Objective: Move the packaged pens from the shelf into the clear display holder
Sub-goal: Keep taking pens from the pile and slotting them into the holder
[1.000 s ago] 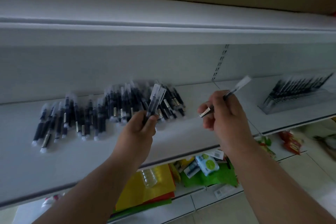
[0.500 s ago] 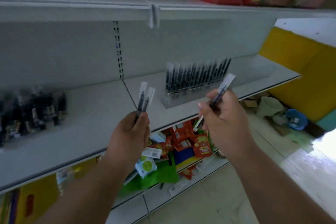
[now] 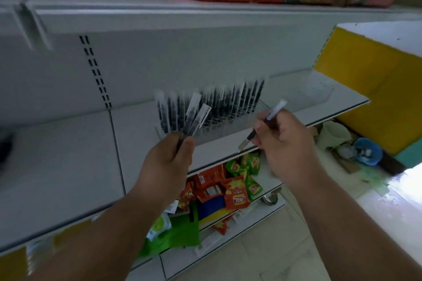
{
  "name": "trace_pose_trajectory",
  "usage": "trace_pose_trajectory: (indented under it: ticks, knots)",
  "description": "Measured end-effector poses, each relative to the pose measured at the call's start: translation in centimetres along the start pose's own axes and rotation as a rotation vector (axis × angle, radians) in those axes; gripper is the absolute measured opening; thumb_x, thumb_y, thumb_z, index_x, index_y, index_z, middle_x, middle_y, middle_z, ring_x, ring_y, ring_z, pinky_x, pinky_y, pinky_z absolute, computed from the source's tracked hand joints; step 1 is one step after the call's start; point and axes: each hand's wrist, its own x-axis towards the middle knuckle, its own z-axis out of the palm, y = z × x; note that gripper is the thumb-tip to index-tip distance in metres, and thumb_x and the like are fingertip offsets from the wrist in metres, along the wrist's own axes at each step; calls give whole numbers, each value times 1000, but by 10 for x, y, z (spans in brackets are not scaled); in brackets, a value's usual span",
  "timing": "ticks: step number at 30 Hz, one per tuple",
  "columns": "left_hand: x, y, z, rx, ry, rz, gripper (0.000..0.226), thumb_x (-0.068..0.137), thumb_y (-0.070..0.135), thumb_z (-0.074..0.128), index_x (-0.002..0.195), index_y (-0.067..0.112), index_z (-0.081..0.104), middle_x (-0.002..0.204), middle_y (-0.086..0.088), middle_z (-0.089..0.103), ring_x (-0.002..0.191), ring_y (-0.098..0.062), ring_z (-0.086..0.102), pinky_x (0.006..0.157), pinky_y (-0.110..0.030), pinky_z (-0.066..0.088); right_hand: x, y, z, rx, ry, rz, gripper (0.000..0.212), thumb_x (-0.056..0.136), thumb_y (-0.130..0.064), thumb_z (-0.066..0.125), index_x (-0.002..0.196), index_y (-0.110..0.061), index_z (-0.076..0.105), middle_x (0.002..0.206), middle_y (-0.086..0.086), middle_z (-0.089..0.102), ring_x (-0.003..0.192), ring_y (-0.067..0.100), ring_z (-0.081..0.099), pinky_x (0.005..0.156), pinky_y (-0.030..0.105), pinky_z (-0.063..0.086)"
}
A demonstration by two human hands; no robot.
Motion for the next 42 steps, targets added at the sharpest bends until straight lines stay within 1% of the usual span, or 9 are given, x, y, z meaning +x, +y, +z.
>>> trace_pose_trajectory:
  ticks: [4, 6, 12, 20, 27, 31, 36, 38, 42]
  knots:
    - [10, -1, 26, 38, 41, -26, 37, 99, 33, 44, 65, 19, 39, 53, 6, 35, 47, -13, 31, 45, -29, 30, 38, 15, -15, -4, 85, -106, 14, 88, -28, 71, 91, -26, 58, 77, -10, 68, 74, 7, 67, 67, 25, 54]
    - [19, -1, 38, 42, 86, -6, 40, 100, 33, 43, 62, 25, 39, 53, 6, 34, 48, -14, 31, 46, -31, 31, 62, 20, -17, 39, 98, -166, 13, 89, -29, 69, 91, -21, 59, 77, -9, 68, 74, 8, 67, 65, 23, 52]
    - [23, -5, 87, 32, 274, -64, 36, 95, 43, 44, 62, 33, 41, 55, 6, 34, 53, -18, 32, 55, -41, 30, 132, 40, -24, 3, -68, -334, 12, 95, -32, 61, 93, -21, 58, 78, -12, 66, 73, 2, 64, 63, 12, 47]
    - [10, -7, 124, 39, 502, -170, 37, 101, 32, 46, 64, 29, 44, 54, 7, 41, 52, -18, 39, 53, -39, 35, 159, 72, -2, -167, -377, -424, 20, 94, -32, 62, 82, -19, 53, 70, -7, 60, 64, 10, 57, 59, 26, 45]
    - [18, -4, 144, -61, 501, -182, 34, 79, 57, 49, 65, 26, 43, 59, 0, 38, 55, -20, 33, 54, -42, 31, 161, 84, 6, -305, -473, -373, 22, 92, -45, 62, 89, -24, 57, 79, -7, 64, 75, 14, 62, 64, 27, 47]
    - [28, 4, 151, -150, 485, -187, 27, 85, 43, 50, 61, 31, 46, 59, 4, 37, 55, -19, 29, 55, -40, 26, 159, 84, -14, -80, -468, -259, 34, 80, -56, 69, 90, -26, 58, 74, -8, 62, 66, 6, 59, 60, 27, 50]
    - [44, 10, 173, -203, 371, -148, 24, 83, 48, 54, 65, 32, 54, 59, 5, 39, 55, -19, 31, 56, -40, 26, 147, 73, -28, 214, -774, -260, 18, 88, -40, 68, 84, -22, 67, 65, -10, 59, 59, 8, 53, 60, 35, 50]
    - [48, 11, 182, -192, 347, -139, 25, 83, 50, 53, 69, 30, 57, 60, 4, 40, 56, -20, 33, 56, -41, 27, 149, 73, -34, 289, -754, -215, 15, 91, -30, 67, 79, -21, 66, 61, -3, 56, 55, 9, 51, 56, 34, 48]
    - [50, 8, 180, -141, 466, -151, 29, 84, 52, 50, 73, 27, 60, 57, 4, 39, 56, -22, 32, 55, -42, 28, 165, 73, -54, 433, -512, -141, 16, 94, -26, 63, 80, -21, 67, 62, 3, 62, 53, 12, 56, 52, 24, 46]
